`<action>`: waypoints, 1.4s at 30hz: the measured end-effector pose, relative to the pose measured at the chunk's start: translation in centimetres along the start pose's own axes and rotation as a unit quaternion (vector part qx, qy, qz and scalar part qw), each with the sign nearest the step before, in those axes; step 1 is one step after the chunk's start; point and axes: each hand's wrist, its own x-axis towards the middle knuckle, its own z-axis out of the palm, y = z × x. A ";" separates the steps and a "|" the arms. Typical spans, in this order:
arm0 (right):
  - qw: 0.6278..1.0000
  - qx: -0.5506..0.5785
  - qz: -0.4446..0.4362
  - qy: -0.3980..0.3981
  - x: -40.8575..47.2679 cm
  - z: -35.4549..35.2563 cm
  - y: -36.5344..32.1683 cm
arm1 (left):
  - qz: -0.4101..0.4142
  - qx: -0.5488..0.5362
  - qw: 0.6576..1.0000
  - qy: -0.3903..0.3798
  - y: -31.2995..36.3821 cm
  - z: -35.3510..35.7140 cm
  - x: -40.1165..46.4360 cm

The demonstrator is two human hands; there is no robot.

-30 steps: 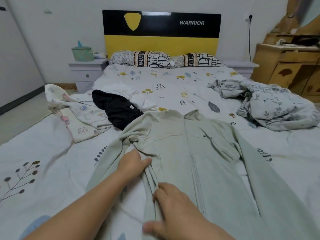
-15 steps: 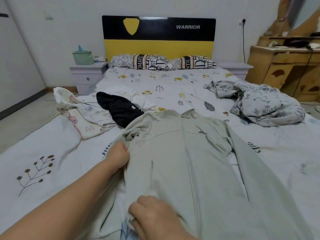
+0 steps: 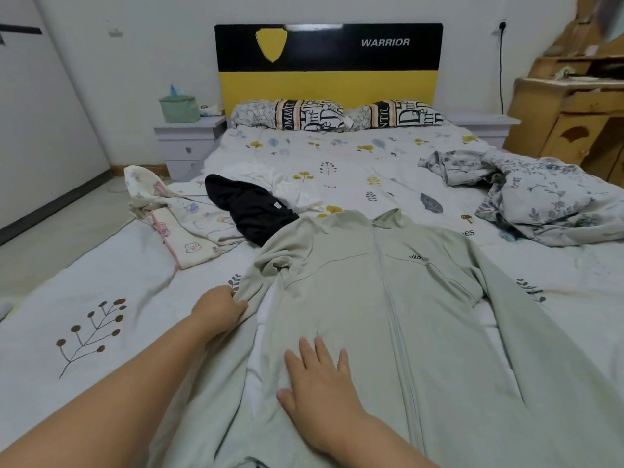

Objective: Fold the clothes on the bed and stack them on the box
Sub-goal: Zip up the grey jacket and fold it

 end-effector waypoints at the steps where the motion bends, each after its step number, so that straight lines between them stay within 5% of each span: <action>1: 0.999 0.002 -0.011 0.036 0.1 -1.0 -0.7 | -0.001 -0.042 0.999 -0.003 -0.2 -0.2 0.1; 3: 0.990 0.086 -0.091 0.060 0.0 -2.1 -2.4 | -0.015 -0.127 0.992 -0.021 -0.3 -0.8 0.5; 5: 0.975 0.141 -0.172 0.001 -0.3 -2.4 -4.2 | -0.032 -0.177 0.983 -0.047 -0.4 -1.6 0.9; 7: 0.979 0.084 -0.186 0.026 -0.7 -1.3 -5.9 | -0.051 -0.225 0.970 -0.070 -0.8 -2.1 1.5; 12: 0.989 0.035 -0.130 0.058 0.4 1.8 -7.1 | -0.049 -0.243 0.962 -0.112 -1.2 -2.4 2.6; 14: 0.974 0.207 -0.071 -0.059 0.3 -1.7 -5.9 | -0.044 -0.236 0.965 -0.108 -0.7 -3.1 2.8; 15: 0.962 0.263 -0.062 -0.038 0.3 -3.5 -6.0 | -0.043 -0.237 0.965 -0.104 -0.3 -3.7 2.9; 16: 0.944 0.328 -0.043 0.014 0.6 -4.7 -5.9 | -0.043 -0.250 0.962 -0.102 0.2 -4.5 3.1; 19: 0.794 0.602 0.021 0.078 -0.2 -9.3 -3.0 | -0.048 -0.349 0.931 -0.097 2.5 -7.4 4.0; 22: 0.673 0.721 0.082 0.141 -0.9 -11.6 1.1 | -0.037 -0.441 0.893 -0.086 6.6 -8.9 4.6; 26: 0.635 0.725 0.198 0.181 -2.7 -12.3 7.1 | 0.027 -0.438 0.897 -0.055 13.1 -7.3 3.6; 30: 0.650 0.670 0.329 0.142 -4.4 -9.9 11.6 | 0.113 -0.418 0.898 -0.083 17.0 -2.7 2.0; 34: 0.856 0.301 0.379 0.181 -6.0 -8.6 15.0 | 0.187 -0.189 0.964 -0.021 17.8 1.4 1.2; 35: 0.879 0.227 0.371 0.193 -6.2 -8.8 15.2 | 0.181 -0.145 0.973 0.004 17.6 2.1 1.1; 38: 0.894 0.192 0.357 0.193 -5.7 -9.5 14.5 | 0.104 -0.064 0.991 0.045 16.7 4.0 1.7; 42: 0.931 0.103 0.333 0.109 -4.1 -9.4 13.1 | 0.042 -0.052 0.998 -0.007 16.1 5.8 1.9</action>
